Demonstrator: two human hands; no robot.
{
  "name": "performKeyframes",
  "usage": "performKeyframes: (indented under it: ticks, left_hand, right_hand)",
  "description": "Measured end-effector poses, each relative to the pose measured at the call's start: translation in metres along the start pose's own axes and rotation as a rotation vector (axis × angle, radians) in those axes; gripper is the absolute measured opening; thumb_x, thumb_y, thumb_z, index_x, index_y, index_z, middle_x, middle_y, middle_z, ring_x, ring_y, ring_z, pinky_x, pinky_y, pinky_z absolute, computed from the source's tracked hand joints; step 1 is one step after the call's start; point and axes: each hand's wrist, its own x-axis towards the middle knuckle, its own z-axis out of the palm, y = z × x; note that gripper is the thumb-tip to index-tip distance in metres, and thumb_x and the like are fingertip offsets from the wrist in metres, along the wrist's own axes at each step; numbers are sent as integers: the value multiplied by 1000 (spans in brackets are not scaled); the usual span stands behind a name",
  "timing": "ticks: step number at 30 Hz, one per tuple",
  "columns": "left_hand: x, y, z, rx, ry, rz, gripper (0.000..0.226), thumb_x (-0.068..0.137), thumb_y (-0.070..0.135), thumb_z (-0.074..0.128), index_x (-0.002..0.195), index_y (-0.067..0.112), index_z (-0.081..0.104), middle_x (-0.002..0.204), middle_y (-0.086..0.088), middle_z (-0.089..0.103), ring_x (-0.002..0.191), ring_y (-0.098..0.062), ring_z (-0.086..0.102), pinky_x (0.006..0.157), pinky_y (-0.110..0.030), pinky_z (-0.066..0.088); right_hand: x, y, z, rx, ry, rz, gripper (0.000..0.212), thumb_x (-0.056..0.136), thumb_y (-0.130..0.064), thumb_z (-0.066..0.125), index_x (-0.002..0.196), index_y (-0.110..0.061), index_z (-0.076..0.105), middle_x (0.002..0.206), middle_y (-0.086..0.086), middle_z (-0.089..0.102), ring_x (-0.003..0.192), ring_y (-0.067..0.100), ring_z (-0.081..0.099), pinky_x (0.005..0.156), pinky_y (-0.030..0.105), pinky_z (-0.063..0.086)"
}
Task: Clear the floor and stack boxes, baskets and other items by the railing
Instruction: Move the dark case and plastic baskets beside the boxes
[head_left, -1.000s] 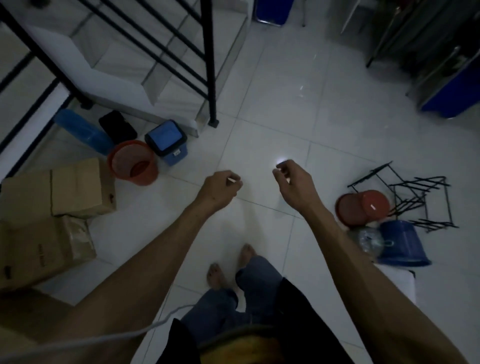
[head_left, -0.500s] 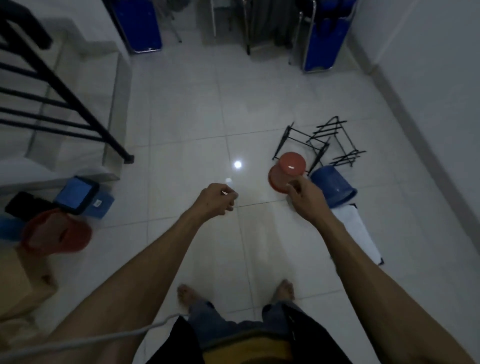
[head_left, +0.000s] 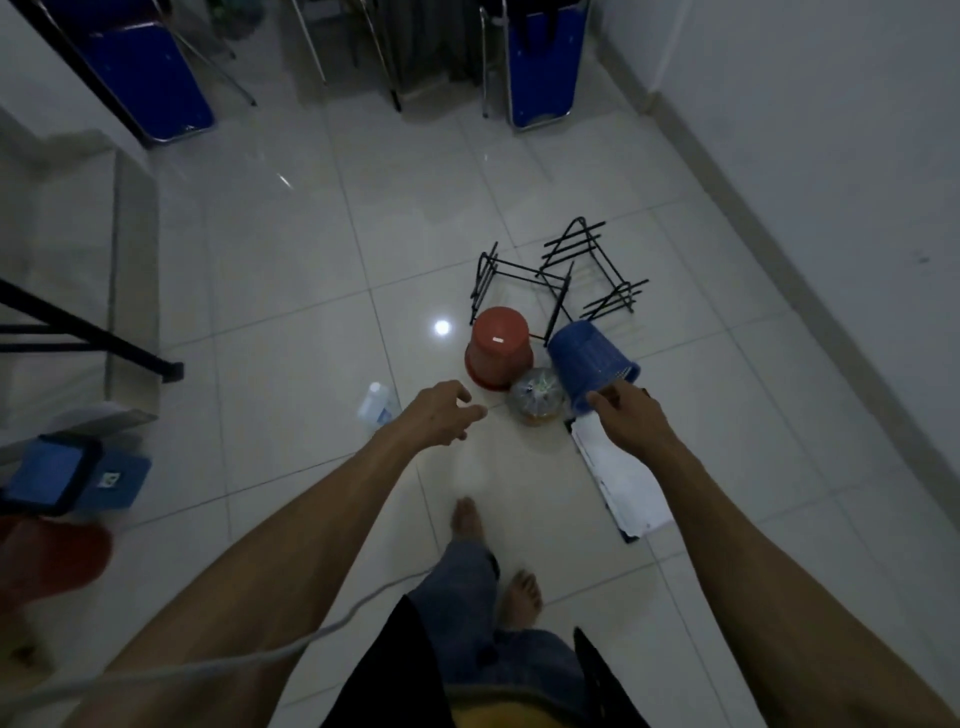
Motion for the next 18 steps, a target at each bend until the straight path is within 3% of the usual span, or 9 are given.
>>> performKeyframes:
  ticks: [4, 7, 11, 13, 15, 18]
  left_hand:
    - [53, 23, 3, -19, -29, -38, 59, 94, 41, 66, 139, 10, 46, 116, -15, 68, 95, -23, 71, 86, -42, 60]
    - [99, 37, 0, -109, -42, -73, 61, 94, 39, 66, 142, 9, 43, 123, -15, 63, 98, -24, 69, 86, -40, 59]
    - [171, 52, -6, -244, -38, -147, 60, 93, 39, 67, 139, 9, 42, 115, -11, 61, 92, -22, 68, 84, -38, 58]
    - [210, 58, -10, -287, -9, -173, 50, 94, 39, 66, 129, 12, 45, 114, -12, 62, 94, -24, 69, 84, -40, 59]
    - [254, 60, -12, -310, 25, -191, 39, 94, 38, 65, 116, 15, 43, 113, -15, 64, 97, -28, 70, 85, -45, 60]
    - [328, 53, -7, -351, 44, -244, 49, 91, 43, 66, 120, 12, 42, 116, -17, 64, 96, -28, 69, 80, -44, 62]
  right_hand:
    - [39, 16, -4, -12, -70, 89, 30, 103, -27, 48, 115, -3, 60, 105, 11, 64, 94, 23, 56, 74, 27, 35]
    - [77, 18, -3, 14, -94, 143, 31, 103, -29, 48, 114, -3, 61, 107, 8, 65, 92, 19, 55, 73, 24, 33]
    - [145, 13, 6, 45, -138, 228, 34, 103, -32, 48, 120, -4, 59, 104, 4, 59, 90, 16, 50, 74, 24, 35]
    - [186, 10, 17, 67, -166, 244, 29, 103, -33, 49, 113, -8, 60, 108, 5, 62, 87, 13, 52, 67, 22, 37]
    - [231, 8, 33, 106, -172, 244, 25, 102, -32, 51, 104, -8, 59, 102, 6, 61, 78, 7, 50, 55, 11, 33]
    - [302, 10, 66, 185, -178, 259, 31, 101, -36, 54, 111, -7, 57, 102, 6, 60, 87, 13, 55, 58, 14, 36]
